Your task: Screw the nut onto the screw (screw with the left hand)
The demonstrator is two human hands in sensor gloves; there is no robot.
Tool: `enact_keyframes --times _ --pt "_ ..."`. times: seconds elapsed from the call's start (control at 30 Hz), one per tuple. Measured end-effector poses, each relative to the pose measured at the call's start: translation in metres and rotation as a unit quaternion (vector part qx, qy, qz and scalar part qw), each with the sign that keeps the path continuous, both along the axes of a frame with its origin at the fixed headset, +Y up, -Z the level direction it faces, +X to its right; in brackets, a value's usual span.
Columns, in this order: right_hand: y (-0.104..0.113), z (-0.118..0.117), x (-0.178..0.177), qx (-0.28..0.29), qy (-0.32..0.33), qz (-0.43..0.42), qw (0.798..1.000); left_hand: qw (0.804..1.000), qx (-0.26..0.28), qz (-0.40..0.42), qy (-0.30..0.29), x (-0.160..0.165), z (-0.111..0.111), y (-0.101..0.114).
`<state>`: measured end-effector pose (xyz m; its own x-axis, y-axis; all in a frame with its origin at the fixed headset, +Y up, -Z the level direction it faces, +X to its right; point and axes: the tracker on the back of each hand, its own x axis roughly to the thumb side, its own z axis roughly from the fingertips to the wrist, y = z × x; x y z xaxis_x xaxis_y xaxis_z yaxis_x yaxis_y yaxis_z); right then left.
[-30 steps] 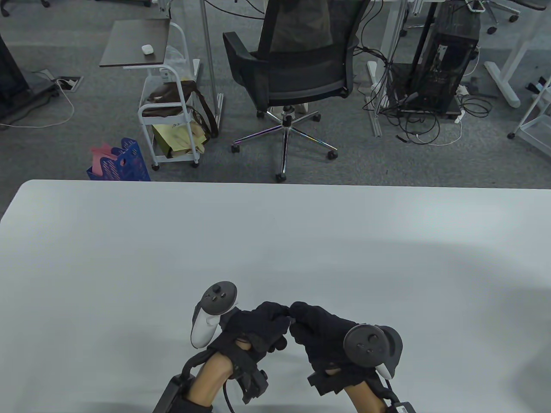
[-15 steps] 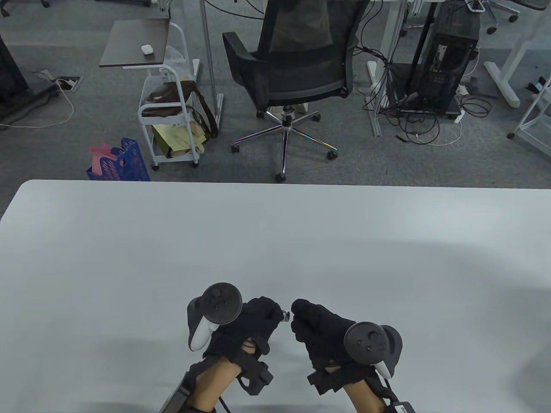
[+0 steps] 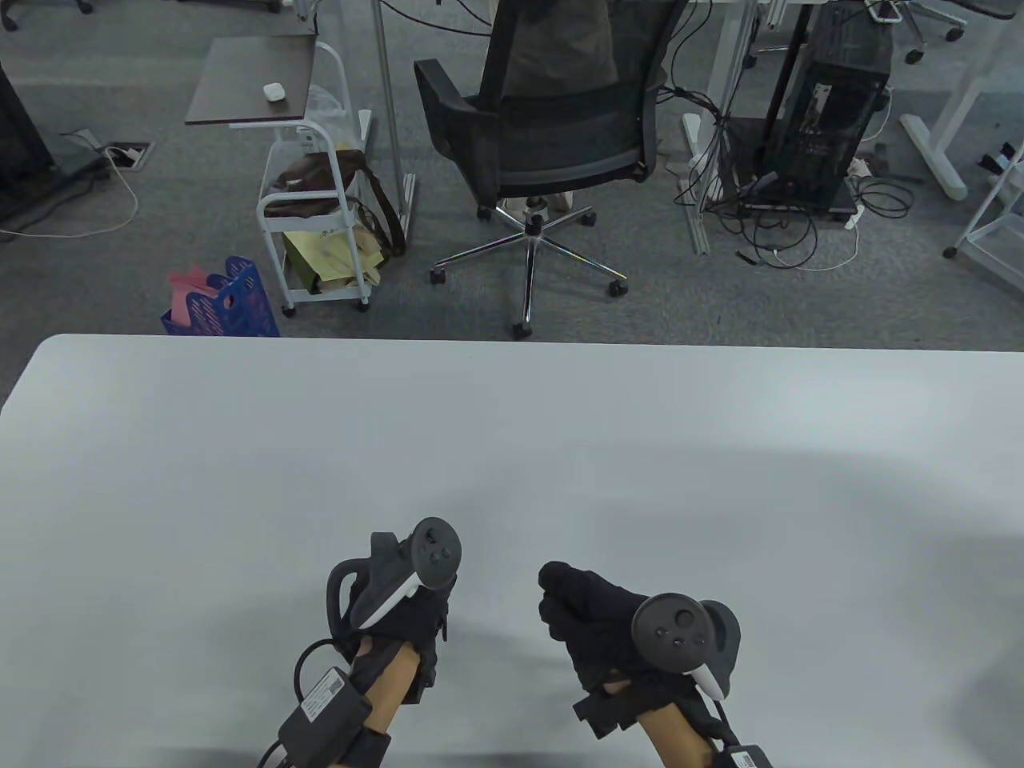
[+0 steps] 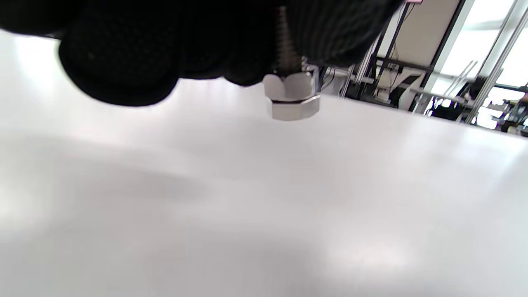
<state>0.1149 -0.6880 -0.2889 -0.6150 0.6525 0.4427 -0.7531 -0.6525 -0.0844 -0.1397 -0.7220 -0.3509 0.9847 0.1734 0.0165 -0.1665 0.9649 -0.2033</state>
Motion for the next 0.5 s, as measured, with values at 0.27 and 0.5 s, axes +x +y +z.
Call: enact_keyframes --times 0.27,0.5 --pt "0.000 -0.001 0.000 0.000 0.001 -0.001 1.000 0.998 -0.048 -0.052 0.003 0.005 -0.008 -0.020" --pt "-0.001 -0.001 0.001 -0.001 0.000 -0.004 1.000 0.997 -0.055 -0.058 0.003 0.006 -0.009 -0.025"
